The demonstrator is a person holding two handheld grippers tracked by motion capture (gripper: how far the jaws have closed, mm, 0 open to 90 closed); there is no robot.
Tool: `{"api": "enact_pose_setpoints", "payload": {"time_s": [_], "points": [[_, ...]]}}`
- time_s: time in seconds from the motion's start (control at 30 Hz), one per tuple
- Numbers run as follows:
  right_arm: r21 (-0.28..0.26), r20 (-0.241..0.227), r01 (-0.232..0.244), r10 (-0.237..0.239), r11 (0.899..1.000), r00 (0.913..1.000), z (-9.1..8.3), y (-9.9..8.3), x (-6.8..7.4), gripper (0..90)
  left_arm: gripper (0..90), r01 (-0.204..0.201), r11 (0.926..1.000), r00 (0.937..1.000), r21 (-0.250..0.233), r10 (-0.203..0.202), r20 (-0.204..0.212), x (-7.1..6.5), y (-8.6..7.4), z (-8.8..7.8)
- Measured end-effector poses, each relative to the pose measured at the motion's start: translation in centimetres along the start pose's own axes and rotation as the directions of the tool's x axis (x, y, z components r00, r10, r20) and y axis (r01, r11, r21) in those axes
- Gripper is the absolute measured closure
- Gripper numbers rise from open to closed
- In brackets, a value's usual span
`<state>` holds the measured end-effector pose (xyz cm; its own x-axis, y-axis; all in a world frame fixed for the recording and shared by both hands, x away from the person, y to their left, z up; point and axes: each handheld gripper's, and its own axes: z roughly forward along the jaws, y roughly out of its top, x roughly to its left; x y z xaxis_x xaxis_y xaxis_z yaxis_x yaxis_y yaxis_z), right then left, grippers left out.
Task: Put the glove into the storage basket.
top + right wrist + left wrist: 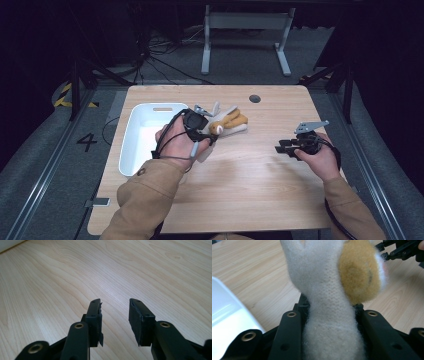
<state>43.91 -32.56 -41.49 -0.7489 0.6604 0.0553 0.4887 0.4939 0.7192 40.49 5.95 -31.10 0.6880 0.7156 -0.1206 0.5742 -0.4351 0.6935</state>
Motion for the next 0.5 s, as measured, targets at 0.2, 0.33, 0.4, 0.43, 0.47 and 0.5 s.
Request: {"api": "enact_pose_setpoints", "payload": {"time_s": [0.2, 0.33, 0.4, 0.43, 0.47, 0.5], "points": [[-0.001, -0.018, 0.021, -0.021, 1.000, 0.9996, 0.9, 0.9, 0.1, 62.7, 66.3, 0.034, 0.9993, 0.9984, -0.011, -0.035, -0.044, 1.2, -0.7, -2.0], [-0.001, -0.025, 0.026, -0.026, 1.000, 0.9993, 1.3, 1.3, 0.2, 62.4, 66.2, 0.069, 0.9974, 0.9952, -0.021, -0.070, -0.069, 2.1, -1.1, -3.3], [-0.003, -0.028, 0.028, -0.028, 1.000, 0.9992, 1.4, 1.4, 0.2, 62.3, 66.1, 0.086, 0.9960, 0.9928, -0.026, -0.087, -0.082, 2.4, -1.4, -3.8], [-0.001, -0.028, 0.026, -0.026, 1.000, 0.9993, 1.5, 1.4, 0.2, 62.3, 66.1, 0.089, 0.9957, 0.9923, -0.027, -0.091, -0.084, 2.6, -1.5, -4.0], [-0.001, -0.029, 0.026, -0.027, 1.000, 0.9992, 1.5, 1.5, 0.2, 62.2, 66.1, 0.097, 0.9948, 0.9908, -0.029, -0.100, -0.092, 2.7, -1.6, -4.1], [-0.001, -0.030, 0.027, -0.027, 1.000, 0.9992, 1.5, 1.5, 0.3, 62.0, 66.1, 0.099, 0.9947, 0.9904, -0.028, -0.101, -0.094, 2.9, -1.7, -4.3]]}}
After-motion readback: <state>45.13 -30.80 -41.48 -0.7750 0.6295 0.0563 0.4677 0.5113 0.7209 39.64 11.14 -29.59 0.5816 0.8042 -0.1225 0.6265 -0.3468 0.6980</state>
